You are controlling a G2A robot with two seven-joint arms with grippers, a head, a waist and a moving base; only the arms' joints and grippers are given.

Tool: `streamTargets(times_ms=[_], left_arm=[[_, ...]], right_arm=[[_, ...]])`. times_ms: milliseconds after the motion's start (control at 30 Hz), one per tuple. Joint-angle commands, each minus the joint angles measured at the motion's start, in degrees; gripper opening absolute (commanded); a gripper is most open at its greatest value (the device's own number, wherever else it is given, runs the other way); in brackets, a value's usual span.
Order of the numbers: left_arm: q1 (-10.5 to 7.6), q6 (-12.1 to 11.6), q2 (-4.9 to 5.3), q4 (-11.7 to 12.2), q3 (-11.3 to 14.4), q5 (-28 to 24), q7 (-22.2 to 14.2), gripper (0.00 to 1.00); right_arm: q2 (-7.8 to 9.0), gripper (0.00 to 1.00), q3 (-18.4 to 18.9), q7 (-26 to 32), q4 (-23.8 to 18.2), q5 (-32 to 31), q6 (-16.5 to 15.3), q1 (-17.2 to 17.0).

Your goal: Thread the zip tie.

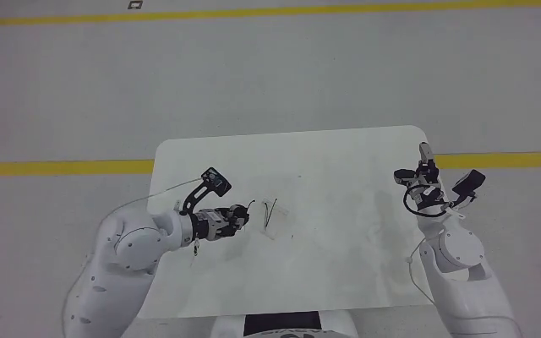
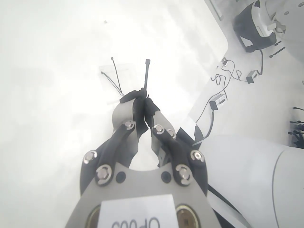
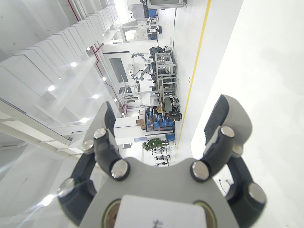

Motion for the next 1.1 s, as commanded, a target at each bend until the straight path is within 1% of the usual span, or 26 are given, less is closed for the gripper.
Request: streamTargets(times_ms=[0,233,267,333,400,467,533,567,600,667,767,1067], left_arm=[[0.00,0.00,0.00,0.00,0.00,0.00,0.00,0.00],[0.00,0.00,0.00,0.00,0.00,0.00,0.00,0.00],[0.00,0.00,0.00,0.00,0.00,0.00,0.00,0.00],[0.00,0.00,0.00,0.00,0.00,0.00,0.00,0.00],[0.00,0.00,0.00,0.00,0.00,0.00,0.00,0.00],[0.00,0.00,0.00,0.00,0.00,0.00,0.00,0.00],[0.00,0.00,0.00,0.00,0.00,0.00,0.00,0.00],[0.00,0.00,0.00,0.00,0.00,0.00,0.00,0.00],[0.00,0.00,0.00,0.00,0.00,0.00,0.00,0.00],[0.00,0.00,0.00,0.00,0.00,0.00,0.00,0.00],[0.00,0.00,0.00,0.00,0.00,0.00,0.00,0.00],[0.00,0.00,0.00,0.00,0.00,0.00,0.00,0.00]], right_arm=[[0.00,1.00,0.00,0.00,0.00,0.00,0.00,0.00],[0.00,1.00,0.00,0.00,0.00,0.00,0.00,0.00],[0.00,1.00,-0.28,0.97,-0.10,-0.37,0.01,0.02],[0.21,1.00,-0.89,4.92,-0.58,-3.30,0.26,0.10],[0.63,1.00,-2.73,11.33,-1.69,-9.55,1.40,0.46],[0.85,1.00,-4.40,15.81,-2.29,-13.14,1.67,1.17],[1.07,1.00,-7.55,21.91,-2.65,-17.58,1.99,2.30],[1.09,1.00,-8.51,23.41,-2.36,-18.72,2.04,2.90],[1.10,1.00,-10.51,26.18,-2.09,-20.22,2.36,3.68],[1.03,1.00,-13.20,29.31,-1.26,-21.77,2.54,5.19],[0.74,1.00,-17.14,31.21,0.04,-23.88,3.31,7.37],[0.71,1.00,-17.40,31.39,0.05,-23.96,3.31,7.56]])
